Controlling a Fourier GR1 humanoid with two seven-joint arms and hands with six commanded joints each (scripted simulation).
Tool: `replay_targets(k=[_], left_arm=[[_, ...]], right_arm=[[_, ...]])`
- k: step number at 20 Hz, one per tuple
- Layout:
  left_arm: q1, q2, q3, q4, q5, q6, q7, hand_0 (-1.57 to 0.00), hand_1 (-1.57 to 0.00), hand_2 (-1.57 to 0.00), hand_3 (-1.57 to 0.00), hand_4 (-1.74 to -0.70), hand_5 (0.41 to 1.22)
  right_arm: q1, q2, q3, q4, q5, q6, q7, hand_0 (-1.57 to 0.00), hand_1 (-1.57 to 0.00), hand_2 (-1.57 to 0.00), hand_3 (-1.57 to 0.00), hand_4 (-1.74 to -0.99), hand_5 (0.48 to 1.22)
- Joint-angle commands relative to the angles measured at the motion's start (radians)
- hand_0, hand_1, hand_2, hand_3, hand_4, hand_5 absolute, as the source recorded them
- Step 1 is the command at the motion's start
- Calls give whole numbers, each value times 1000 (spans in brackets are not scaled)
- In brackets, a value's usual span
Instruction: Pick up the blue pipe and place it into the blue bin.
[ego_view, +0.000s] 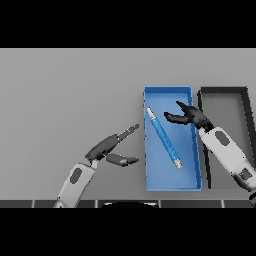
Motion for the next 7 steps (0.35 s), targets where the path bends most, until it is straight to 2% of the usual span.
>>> replay_targets(k=[1,7], left_arm=[[12,8,2,-10,2,0,-6,1,1,1,1,-886,431],[-16,-13,-2,3,-4,9,21,1,1,1,1,-885,431]], right_arm=[[-3,-1,4,2,5,7,-4,-10,-9,-9,-5,-1020,666],[4,5,5,-5,1,9,-12,-6,-5,-5,-3,-1022,643]])
